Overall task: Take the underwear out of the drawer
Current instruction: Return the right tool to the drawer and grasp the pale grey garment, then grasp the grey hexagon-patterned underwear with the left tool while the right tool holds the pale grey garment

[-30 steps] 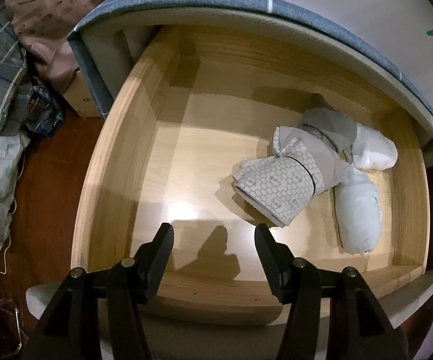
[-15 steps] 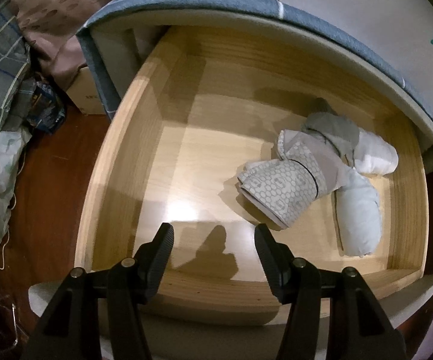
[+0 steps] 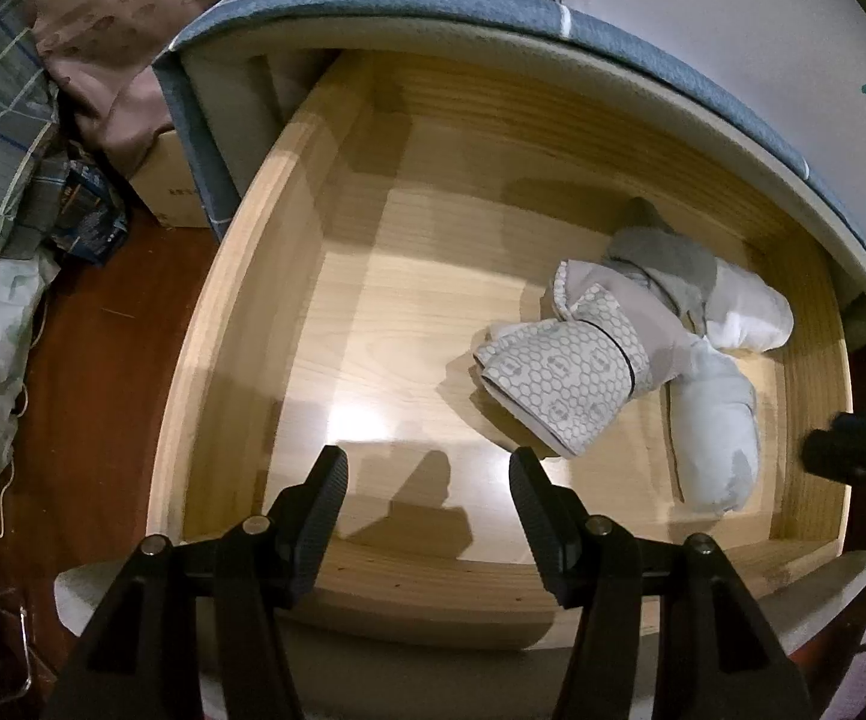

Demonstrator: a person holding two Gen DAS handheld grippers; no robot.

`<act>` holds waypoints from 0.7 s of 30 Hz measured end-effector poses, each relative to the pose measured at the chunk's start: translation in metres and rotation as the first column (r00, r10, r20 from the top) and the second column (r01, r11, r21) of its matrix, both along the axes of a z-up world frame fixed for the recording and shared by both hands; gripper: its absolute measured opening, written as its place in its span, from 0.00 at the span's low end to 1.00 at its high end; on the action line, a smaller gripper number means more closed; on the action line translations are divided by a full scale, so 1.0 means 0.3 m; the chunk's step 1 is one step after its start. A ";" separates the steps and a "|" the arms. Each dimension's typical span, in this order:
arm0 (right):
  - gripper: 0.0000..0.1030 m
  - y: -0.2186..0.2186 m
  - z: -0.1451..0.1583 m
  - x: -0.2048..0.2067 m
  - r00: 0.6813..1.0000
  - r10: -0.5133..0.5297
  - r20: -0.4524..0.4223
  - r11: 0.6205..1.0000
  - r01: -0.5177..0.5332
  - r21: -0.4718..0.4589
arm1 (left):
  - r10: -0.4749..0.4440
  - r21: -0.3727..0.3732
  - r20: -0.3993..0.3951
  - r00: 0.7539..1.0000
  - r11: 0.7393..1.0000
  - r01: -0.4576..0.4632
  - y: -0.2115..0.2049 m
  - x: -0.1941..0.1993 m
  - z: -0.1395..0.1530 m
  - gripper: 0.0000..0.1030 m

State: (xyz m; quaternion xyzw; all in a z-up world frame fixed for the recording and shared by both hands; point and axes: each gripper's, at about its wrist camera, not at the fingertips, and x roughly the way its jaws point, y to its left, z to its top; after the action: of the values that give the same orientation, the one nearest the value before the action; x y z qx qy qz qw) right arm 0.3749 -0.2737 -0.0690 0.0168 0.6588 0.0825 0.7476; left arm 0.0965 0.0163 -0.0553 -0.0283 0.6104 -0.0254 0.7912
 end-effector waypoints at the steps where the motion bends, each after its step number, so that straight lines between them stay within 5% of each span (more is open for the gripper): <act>1: 0.53 0.012 -0.021 0.013 1.000 -0.001 -0.007 1.000 0.001 -0.001 | -0.001 -0.002 -0.003 1.000 1.000 0.001 0.000 0.001 -0.001 0.56; 13: 0.54 0.115 -0.197 0.087 0.999 0.022 -0.046 0.995 -0.026 -0.093 | -0.008 -0.004 -0.013 1.000 1.000 0.008 -0.007 0.004 -0.008 0.56; 21: 0.42 0.064 -0.226 0.039 0.999 0.029 -0.044 0.984 -0.036 -0.172 | -0.014 -0.003 -0.014 1.000 1.000 0.014 -0.013 0.004 -0.011 0.56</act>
State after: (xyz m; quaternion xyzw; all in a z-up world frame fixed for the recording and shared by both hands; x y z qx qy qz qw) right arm 0.3865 -0.2545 -0.1367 -0.0572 0.6790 0.0369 0.7310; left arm 0.0978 0.0126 -0.0588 -0.0254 0.6160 -0.0314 0.7867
